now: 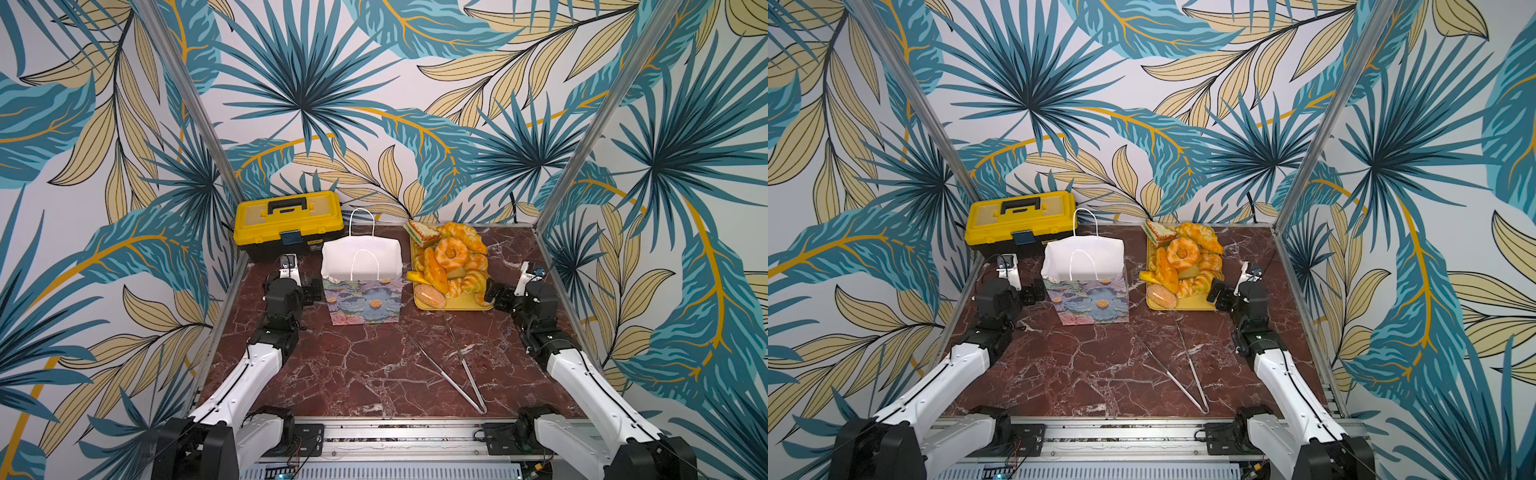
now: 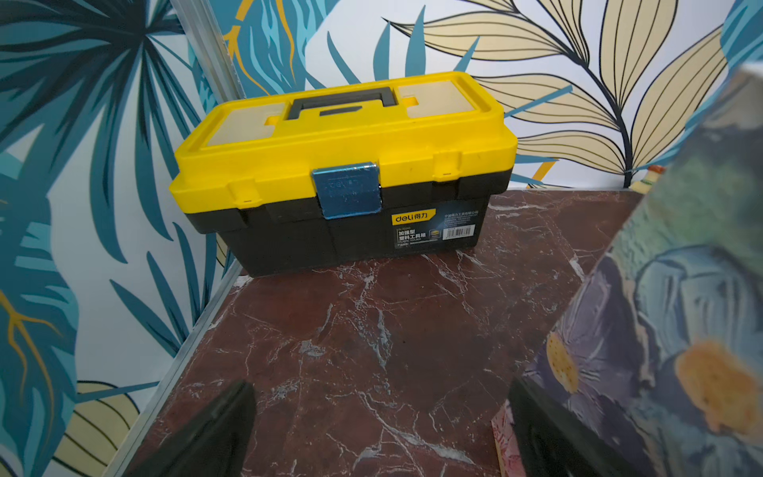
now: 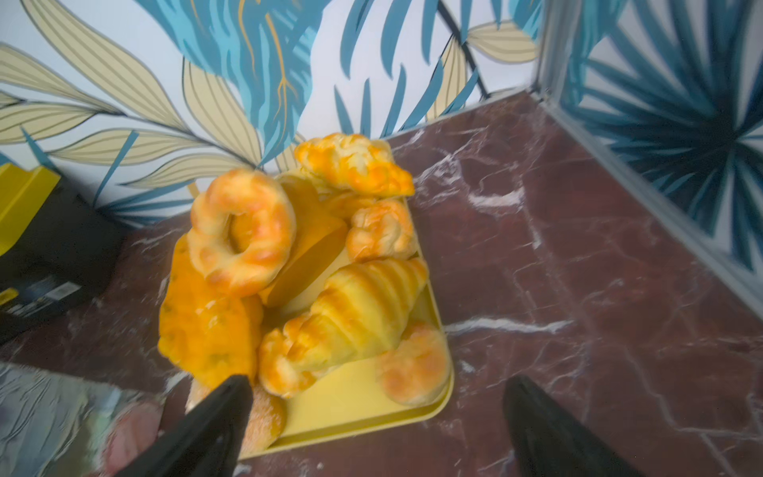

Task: Pack bread into a paper bag
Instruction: Pick up the clamp from the center of the board.

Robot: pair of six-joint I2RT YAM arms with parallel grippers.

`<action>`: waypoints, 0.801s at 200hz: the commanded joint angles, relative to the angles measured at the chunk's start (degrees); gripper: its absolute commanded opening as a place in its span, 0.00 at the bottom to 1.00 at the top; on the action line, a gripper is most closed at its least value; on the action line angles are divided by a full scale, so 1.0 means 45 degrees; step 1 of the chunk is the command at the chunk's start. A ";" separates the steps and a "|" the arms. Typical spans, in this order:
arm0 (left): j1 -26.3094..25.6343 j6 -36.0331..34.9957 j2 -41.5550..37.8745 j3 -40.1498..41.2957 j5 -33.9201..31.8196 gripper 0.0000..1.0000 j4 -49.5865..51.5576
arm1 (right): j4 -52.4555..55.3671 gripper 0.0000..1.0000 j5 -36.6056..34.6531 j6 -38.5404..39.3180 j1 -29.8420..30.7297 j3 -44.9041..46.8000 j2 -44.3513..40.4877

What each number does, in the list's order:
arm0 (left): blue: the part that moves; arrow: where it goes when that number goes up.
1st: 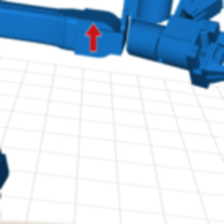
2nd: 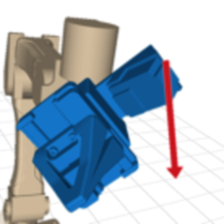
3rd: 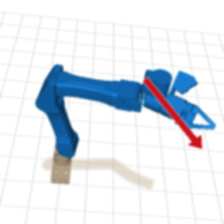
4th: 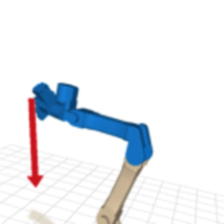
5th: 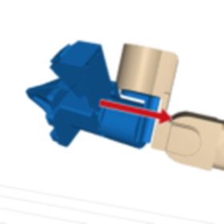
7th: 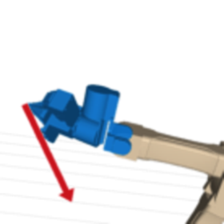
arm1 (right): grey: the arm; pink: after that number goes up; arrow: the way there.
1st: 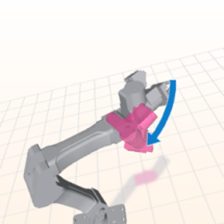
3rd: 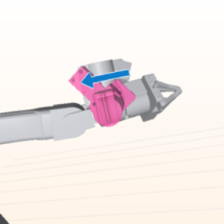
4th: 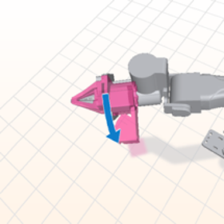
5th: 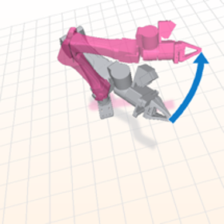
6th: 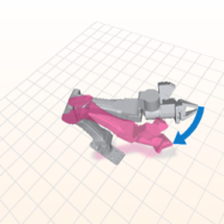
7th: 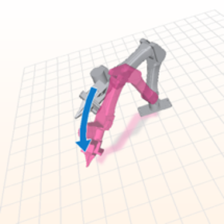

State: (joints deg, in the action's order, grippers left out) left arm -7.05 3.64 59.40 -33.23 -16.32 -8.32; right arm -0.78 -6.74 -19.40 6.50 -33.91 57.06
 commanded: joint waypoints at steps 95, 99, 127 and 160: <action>0.0120 0.2135 -0.1879 -0.4877 -0.0040 1.00 0.7015 | 0.8004 0.99 0.0725 0.0125 0.3975 -0.3552 0.2643; 0.0121 0.2149 -0.1688 -0.5290 0.0189 1.00 0.7289 | 0.8156 1.00 0.0690 0.0166 0.4039 -0.3665 0.2713; 0.0154 0.2513 0.0478 -0.8644 0.1469 1.00 1.0183 | 0.8863 0.99 0.0700 0.0377 0.4342 -0.4108 0.2926; 0.0131 0.2204 0.2961 -1.2142 0.3289 0.95 1.3340 | 0.9346 0.99 0.0701 0.0536 0.4796 -0.4204 0.2872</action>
State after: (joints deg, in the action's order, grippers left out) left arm -6.68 13.74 67.46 -79.26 -9.04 36.34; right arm 36.58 -3.99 -18.37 26.68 -52.12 69.93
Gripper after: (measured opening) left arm 0.965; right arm 0.994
